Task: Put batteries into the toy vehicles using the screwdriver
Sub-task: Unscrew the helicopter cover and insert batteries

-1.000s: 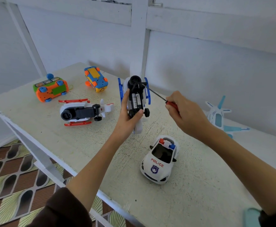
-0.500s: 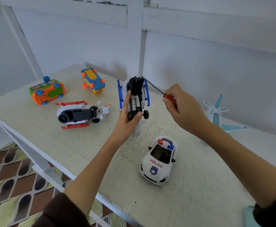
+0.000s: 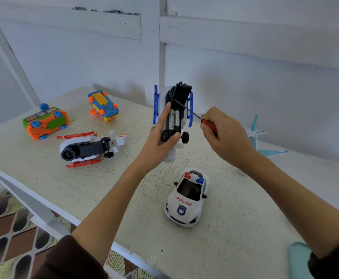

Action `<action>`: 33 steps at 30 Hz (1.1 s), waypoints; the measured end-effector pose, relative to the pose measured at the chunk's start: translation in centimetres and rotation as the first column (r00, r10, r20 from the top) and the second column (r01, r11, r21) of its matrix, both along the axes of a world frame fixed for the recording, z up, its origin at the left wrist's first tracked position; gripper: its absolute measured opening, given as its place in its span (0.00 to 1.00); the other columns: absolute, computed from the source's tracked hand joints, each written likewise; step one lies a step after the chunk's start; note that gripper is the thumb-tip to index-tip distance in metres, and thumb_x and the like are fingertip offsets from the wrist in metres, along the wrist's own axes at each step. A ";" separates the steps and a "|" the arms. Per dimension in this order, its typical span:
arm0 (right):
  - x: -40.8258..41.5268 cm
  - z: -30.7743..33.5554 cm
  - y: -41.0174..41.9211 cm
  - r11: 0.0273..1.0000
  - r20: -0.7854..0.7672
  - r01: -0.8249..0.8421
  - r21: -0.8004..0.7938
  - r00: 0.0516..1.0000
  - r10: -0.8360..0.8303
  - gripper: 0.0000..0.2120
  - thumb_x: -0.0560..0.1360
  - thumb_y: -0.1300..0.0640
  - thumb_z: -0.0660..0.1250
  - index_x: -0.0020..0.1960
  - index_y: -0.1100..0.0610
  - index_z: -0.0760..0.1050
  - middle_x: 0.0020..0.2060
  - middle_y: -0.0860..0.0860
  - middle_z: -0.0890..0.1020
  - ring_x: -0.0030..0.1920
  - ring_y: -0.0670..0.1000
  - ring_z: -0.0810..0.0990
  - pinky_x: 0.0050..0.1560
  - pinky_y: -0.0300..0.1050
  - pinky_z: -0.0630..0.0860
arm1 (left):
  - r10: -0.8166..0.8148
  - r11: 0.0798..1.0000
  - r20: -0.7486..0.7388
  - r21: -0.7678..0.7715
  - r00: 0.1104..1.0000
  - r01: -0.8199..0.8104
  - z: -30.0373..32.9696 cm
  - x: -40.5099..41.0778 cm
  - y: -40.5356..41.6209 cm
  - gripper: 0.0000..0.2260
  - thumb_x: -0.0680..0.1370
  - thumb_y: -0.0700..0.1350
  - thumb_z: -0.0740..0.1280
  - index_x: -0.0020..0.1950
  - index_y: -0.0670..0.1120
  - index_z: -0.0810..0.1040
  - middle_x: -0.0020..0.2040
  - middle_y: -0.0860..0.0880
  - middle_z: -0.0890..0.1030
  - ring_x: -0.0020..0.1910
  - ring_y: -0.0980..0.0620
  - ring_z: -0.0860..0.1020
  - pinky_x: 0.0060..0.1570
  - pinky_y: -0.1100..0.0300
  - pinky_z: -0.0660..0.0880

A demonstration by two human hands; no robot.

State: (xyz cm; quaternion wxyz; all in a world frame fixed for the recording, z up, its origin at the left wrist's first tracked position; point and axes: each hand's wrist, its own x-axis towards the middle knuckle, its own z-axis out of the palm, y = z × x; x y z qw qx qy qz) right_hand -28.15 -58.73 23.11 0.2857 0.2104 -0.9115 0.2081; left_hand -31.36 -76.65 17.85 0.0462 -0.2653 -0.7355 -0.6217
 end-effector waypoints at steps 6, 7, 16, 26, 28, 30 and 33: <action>2.4 1.2 2.9 0.992 -0.061 0.109 -0.058 0.992 -0.112 0.03 0.77 0.61 0.61 0.47 0.62 0.71 0.37 0.55 0.77 0.29 0.53 0.74 0.31 0.50 0.74 | -0.102 0.992 -0.066 -0.081 0.993 0.096 1.7 -0.5 2.9 0.30 0.80 0.46 0.61 0.72 0.70 0.49 0.51 0.71 0.73 0.53 0.53 0.69 0.52 0.62 0.71; 2.9 1.4 3.6 0.989 -0.061 0.133 -0.069 0.989 -0.137 0.03 0.77 0.62 0.61 0.47 0.62 0.71 0.37 0.55 0.78 0.29 0.53 0.73 0.31 0.49 0.74 | -0.123 0.989 -0.076 -0.091 0.990 0.116 2.0 -0.5 3.7 0.30 0.79 0.48 0.61 0.72 0.72 0.50 0.52 0.67 0.71 0.54 0.53 0.68 0.54 0.58 0.71; 9.7 2.4 11.7 0.938 0.071 0.304 -0.163 0.952 -0.296 0.04 0.76 0.62 0.63 0.44 0.57 0.69 0.39 0.55 0.81 0.27 0.44 0.68 0.30 0.45 0.71 | -0.246 0.952 -0.108 -0.215 0.963 0.218 4.6 -0.1 12.7 0.30 0.77 0.58 0.62 0.71 0.75 0.48 0.56 0.39 0.67 0.51 0.39 0.70 0.60 0.58 0.71; 16.4 1.6 18.6 0.881 0.191 0.468 -0.068 0.873 -0.449 0.05 0.76 0.60 0.63 0.44 0.54 0.68 0.38 0.52 0.80 0.29 0.43 0.69 0.33 0.48 0.71 | -0.374 0.901 -0.168 -0.301 0.912 0.313 5.0 2.7 22.7 0.30 0.81 0.49 0.62 0.68 0.75 0.46 0.49 0.47 0.65 0.46 0.43 0.69 0.49 0.74 0.66; 17.2 1.3 19.7 0.863 0.209 0.503 -0.042 0.850 -0.484 0.03 0.76 0.59 0.62 0.44 0.55 0.68 0.39 0.51 0.80 0.29 0.43 0.68 0.33 0.47 0.70 | -0.398 0.885 -0.184 -0.336 0.899 0.323 4.8 3.3 24.1 0.31 0.81 0.49 0.62 0.68 0.74 0.46 0.47 0.49 0.64 0.43 0.44 0.68 0.49 0.69 0.67; 17.9 1.0 20.6 0.851 0.213 0.525 -0.019 0.834 -0.510 0.03 0.76 0.59 0.62 0.44 0.55 0.68 0.40 0.51 0.80 0.29 0.44 0.69 0.33 0.47 0.71 | -0.416 0.871 -0.187 -0.363 0.890 0.330 4.8 3.9 25.1 0.31 0.81 0.49 0.62 0.70 0.73 0.45 0.46 0.51 0.63 0.40 0.49 0.67 0.48 0.68 0.67; 18.6 0.8 21.4 0.833 0.221 0.553 0.001 0.813 -0.539 0.03 0.76 0.59 0.61 0.44 0.57 0.68 0.41 0.52 0.80 0.30 0.47 0.70 0.35 0.48 0.72 | -0.425 0.860 -0.200 -0.395 0.883 0.324 4.5 4.6 26.4 0.30 0.81 0.48 0.62 0.70 0.71 0.45 0.45 0.54 0.62 0.39 0.54 0.66 0.45 0.76 0.65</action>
